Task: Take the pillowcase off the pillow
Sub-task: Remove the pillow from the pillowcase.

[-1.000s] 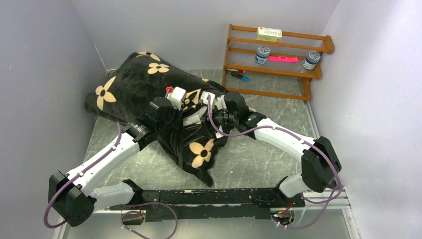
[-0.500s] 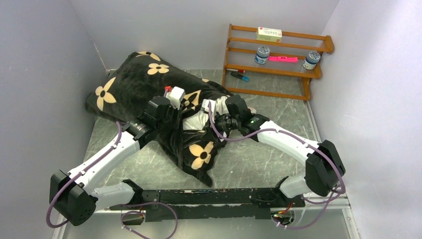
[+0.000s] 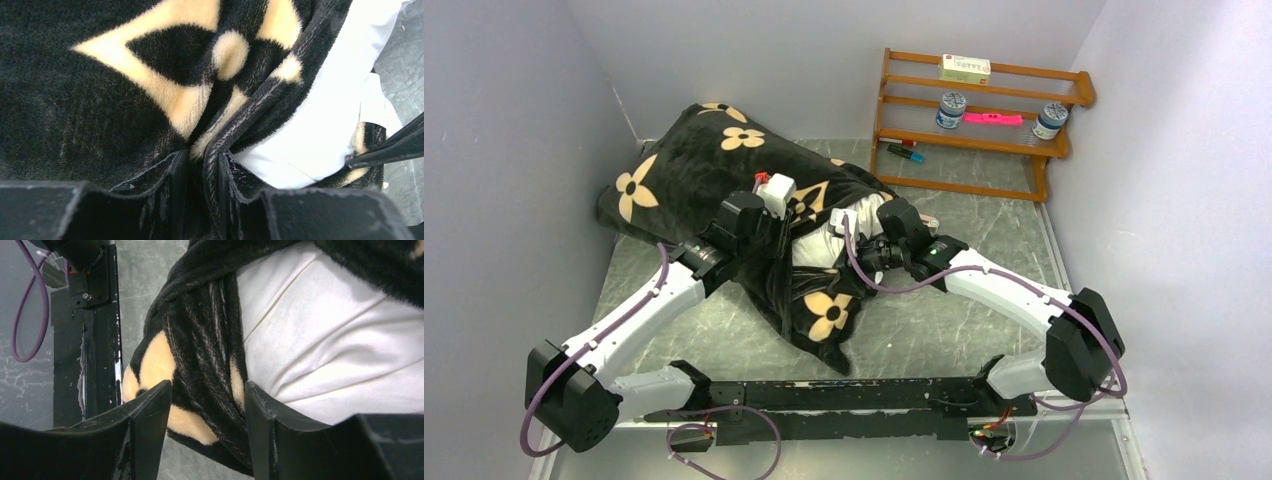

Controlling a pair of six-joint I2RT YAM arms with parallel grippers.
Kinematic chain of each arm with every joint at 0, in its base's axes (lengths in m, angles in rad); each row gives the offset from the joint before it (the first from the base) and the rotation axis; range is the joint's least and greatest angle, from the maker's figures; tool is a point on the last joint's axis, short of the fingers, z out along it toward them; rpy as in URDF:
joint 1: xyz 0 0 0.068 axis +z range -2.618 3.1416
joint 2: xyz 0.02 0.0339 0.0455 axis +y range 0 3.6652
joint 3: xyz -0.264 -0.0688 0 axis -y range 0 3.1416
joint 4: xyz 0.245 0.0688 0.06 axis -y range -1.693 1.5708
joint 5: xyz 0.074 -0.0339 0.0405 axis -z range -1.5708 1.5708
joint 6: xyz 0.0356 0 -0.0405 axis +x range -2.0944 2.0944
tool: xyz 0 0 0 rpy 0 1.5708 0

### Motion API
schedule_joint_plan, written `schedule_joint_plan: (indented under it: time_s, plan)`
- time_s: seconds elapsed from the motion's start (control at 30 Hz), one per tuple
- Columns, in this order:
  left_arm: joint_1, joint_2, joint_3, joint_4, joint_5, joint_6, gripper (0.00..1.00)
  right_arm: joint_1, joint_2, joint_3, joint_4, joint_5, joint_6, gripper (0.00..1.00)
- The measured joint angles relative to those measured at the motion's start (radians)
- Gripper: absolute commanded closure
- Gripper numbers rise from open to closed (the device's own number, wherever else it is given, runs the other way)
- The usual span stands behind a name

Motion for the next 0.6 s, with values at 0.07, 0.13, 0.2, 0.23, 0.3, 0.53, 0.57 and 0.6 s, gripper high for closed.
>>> schedule_joint_plan:
  time_s: [0.07, 0.13, 0.2, 0.23, 0.3, 0.53, 0.57, 0.6]
  plan:
    - [0.002, 0.0, 0.0, 0.002, 0.002, 0.002, 0.67, 0.002, 0.019, 0.031, -0.012, -0.002, -0.001, 0.38]
    - [0.003, 0.0, 0.0, 0.006, 0.003, 0.002, 0.67, 0.004, 0.049, 0.064, -0.01, -0.008, 0.0, 0.37]
    - [0.005, 0.0, -0.001, 0.01, 0.006, 0.003, 0.67, 0.007, 0.078, 0.085, -0.001, -0.016, 0.003, 0.36]
    - [0.005, 0.0, -0.001, 0.011, 0.01, 0.005, 0.67, 0.009, 0.093, 0.094, 0.003, -0.024, 0.003, 0.35]
    - [0.006, 0.0, -0.001, 0.011, 0.013, 0.008, 0.66, 0.011, 0.121, 0.113, 0.003, -0.037, 0.003, 0.35]
    - [0.007, 0.0, -0.001, 0.01, 0.021, 0.01, 0.67, 0.013, 0.182, 0.169, -0.014, -0.079, -0.009, 0.55]
    - [0.007, 0.0, -0.001, 0.01, 0.021, 0.01, 0.66, 0.013, 0.184, 0.172, -0.019, -0.079, -0.014, 0.59]
    - [0.008, 0.0, -0.001, 0.01, 0.021, 0.01, 0.67, 0.013, 0.184, 0.172, -0.024, -0.077, -0.019, 0.64]
